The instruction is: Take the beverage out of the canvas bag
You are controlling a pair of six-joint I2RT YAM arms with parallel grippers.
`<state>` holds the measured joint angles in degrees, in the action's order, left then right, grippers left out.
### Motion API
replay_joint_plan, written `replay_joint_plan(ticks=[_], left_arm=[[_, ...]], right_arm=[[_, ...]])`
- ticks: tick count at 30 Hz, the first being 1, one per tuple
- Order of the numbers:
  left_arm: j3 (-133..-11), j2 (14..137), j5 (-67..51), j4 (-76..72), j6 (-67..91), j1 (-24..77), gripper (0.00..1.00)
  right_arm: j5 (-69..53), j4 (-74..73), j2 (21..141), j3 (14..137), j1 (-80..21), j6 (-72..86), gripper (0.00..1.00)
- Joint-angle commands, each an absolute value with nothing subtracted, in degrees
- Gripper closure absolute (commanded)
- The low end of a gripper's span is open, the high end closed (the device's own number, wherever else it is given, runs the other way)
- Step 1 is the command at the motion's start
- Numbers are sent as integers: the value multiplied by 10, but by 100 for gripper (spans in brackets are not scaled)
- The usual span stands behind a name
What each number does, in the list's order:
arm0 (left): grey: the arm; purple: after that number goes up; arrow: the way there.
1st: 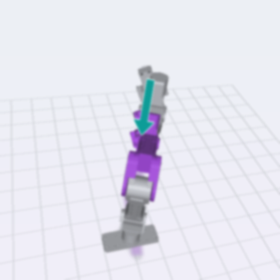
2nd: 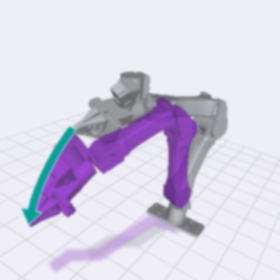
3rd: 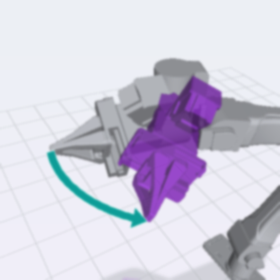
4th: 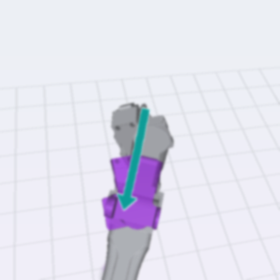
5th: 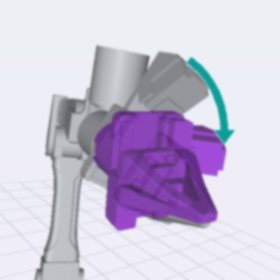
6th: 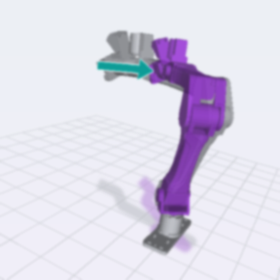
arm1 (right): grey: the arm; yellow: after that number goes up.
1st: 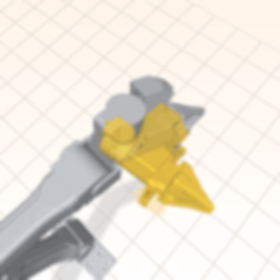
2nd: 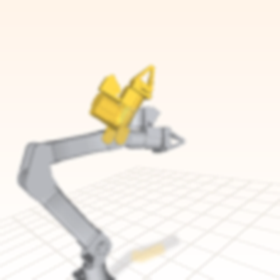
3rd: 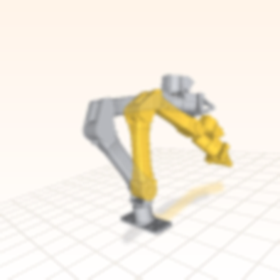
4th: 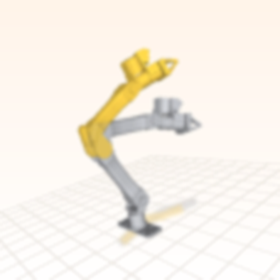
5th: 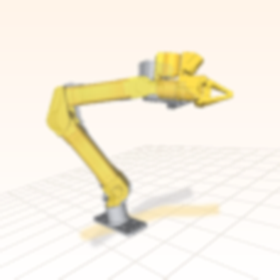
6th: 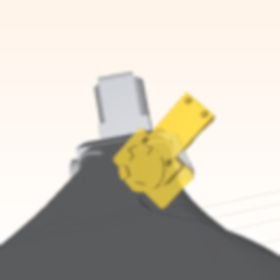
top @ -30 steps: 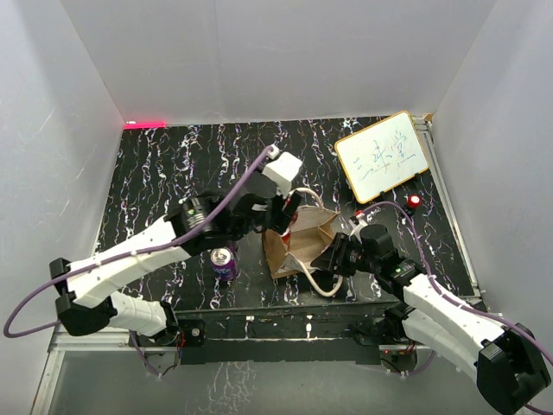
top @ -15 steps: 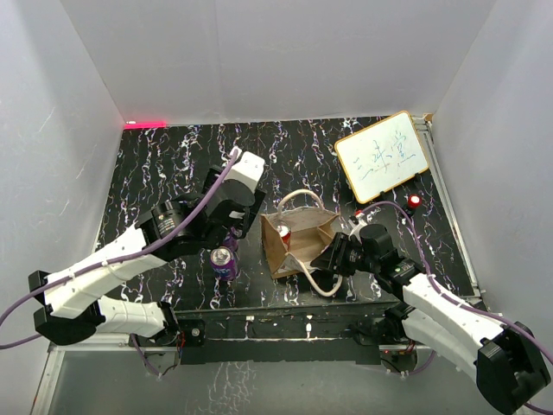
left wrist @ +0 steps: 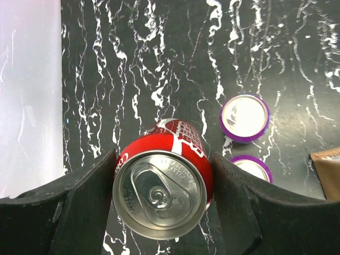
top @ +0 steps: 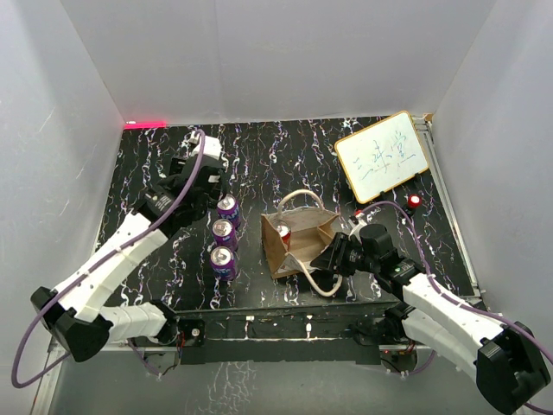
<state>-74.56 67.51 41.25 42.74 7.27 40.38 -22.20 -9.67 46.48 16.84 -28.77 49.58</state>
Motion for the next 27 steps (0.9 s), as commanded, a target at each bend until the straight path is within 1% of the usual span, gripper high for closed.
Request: replay_joint_plan(ticks=[1, 6, 12, 16, 19, 27], left_arm=[[-727, 684, 386, 343, 66, 334, 100], [-681, 712, 320, 281, 73, 268, 100], [-630, 744, 307, 216, 81, 244, 100], [-621, 761, 243, 192, 100, 205, 100], [-612, 775, 220, 182, 104, 179, 100], [-587, 794, 166, 149, 98, 161, 100]], right_arm=[[-196, -128, 468, 179, -287, 487, 59], [-194, -141, 472, 189, -287, 470, 59], [-193, -155, 473, 192, -287, 468, 59], [-193, -155, 483, 214, -287, 471, 59], [-195, -150, 492, 221, -287, 473, 59], [-195, -149, 507, 229, -287, 473, 59]])
